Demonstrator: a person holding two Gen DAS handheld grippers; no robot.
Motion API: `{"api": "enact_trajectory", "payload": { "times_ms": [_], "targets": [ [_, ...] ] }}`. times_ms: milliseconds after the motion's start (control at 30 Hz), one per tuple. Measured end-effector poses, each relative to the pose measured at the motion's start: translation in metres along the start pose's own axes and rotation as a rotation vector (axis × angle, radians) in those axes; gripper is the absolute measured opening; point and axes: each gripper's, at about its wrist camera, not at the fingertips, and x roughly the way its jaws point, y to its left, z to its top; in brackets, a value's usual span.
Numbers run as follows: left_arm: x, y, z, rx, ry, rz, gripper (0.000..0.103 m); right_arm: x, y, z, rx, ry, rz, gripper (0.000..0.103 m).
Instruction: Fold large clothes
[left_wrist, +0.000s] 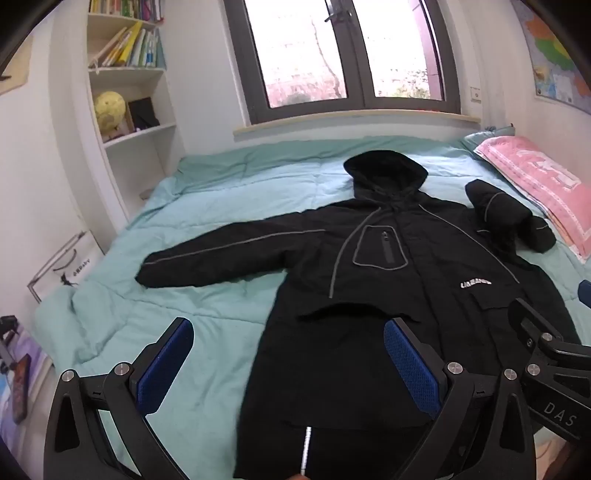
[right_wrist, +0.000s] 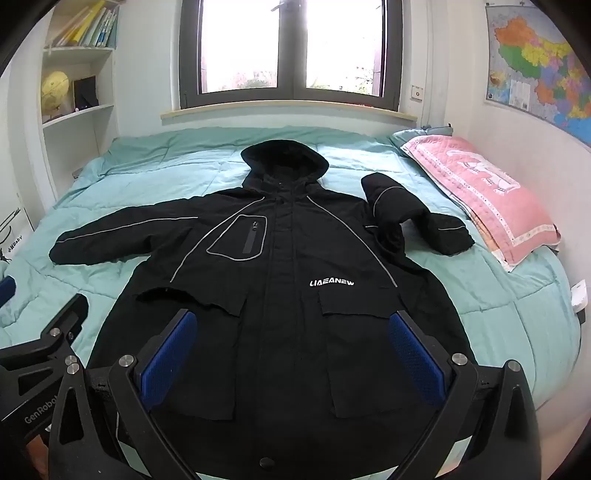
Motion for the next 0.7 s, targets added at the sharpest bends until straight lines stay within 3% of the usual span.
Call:
{"api": "enact_trajectory", "payload": {
  "times_ms": [167, 333, 700],
  "targets": [
    [-0.002, -0.002, -0.002, -0.007, -0.018, -0.006, 0.102, -0.001, 0.0, 0.001, 0.008, -0.002, 0.009, 0.103],
    [-0.006, 0.013, -0.004, -0.035, -0.013, -0.006, 0.102, -0.01, 0.015, -0.001, -0.04, -0.04, -0.061, 0.103],
    [-0.006, 0.024, -0.009, -0.058, -0.019, -0.006, 0.102, -0.028, -0.009, 0.002, 0.076, -0.103, -0.057, 0.103]
  ]
}}
